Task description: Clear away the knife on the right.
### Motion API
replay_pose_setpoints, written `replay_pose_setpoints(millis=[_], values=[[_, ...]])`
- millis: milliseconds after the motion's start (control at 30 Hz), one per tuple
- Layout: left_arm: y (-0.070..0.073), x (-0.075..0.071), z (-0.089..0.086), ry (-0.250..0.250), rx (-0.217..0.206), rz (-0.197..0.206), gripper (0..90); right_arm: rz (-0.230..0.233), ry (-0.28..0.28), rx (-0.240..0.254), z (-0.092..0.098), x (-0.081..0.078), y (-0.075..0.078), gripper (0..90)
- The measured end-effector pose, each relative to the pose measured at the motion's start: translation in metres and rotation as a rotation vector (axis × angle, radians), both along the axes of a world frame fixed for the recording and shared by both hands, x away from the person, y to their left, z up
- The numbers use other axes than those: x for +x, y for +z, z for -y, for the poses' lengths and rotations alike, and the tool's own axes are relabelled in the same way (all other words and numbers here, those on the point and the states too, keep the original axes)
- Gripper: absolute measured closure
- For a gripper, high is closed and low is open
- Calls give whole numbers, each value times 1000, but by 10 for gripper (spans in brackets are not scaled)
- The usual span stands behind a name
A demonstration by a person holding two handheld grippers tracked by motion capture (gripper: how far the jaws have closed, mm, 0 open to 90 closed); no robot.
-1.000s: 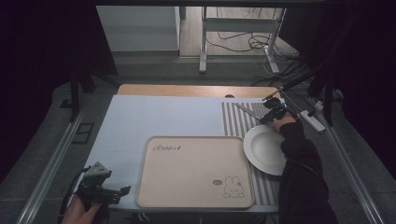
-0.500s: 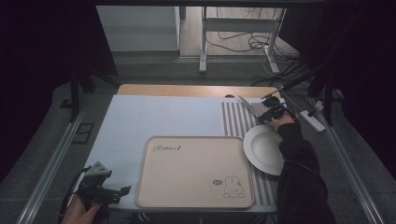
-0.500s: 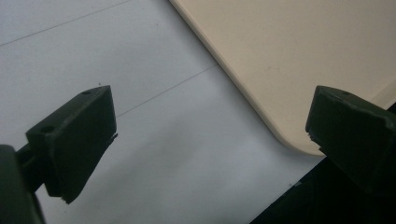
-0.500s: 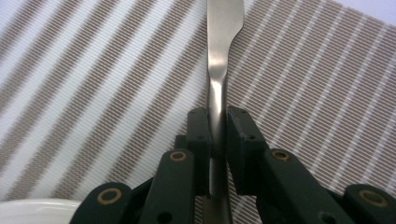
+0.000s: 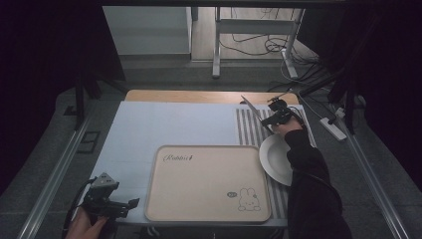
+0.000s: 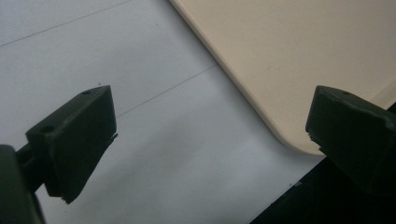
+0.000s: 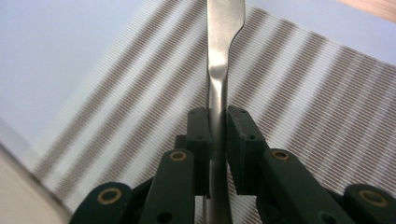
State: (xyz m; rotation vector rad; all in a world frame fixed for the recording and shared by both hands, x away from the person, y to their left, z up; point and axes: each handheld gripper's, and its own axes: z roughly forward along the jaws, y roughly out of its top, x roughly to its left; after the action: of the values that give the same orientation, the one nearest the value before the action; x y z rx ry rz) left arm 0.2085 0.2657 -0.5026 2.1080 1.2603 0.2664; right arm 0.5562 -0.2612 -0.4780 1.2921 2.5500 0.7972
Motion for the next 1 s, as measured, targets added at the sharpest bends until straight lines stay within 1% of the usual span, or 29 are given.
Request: replay_pose_setpoints(millis=[167, 467, 867, 1000], values=[[0, 0, 0, 0, 2, 1, 28, 7, 29, 34, -16, -4, 2, 808], [0, 0, 0, -1, 1, 1, 28, 15, 71, 65, -41, -14, 7, 808], [0, 0, 0, -1, 1, 1, 28, 25, 130, 79, -67, -31, 11, 808], [0, 0, 0, -1, 1, 2, 28, 30, 135, 79, -71, -38, 13, 807]])
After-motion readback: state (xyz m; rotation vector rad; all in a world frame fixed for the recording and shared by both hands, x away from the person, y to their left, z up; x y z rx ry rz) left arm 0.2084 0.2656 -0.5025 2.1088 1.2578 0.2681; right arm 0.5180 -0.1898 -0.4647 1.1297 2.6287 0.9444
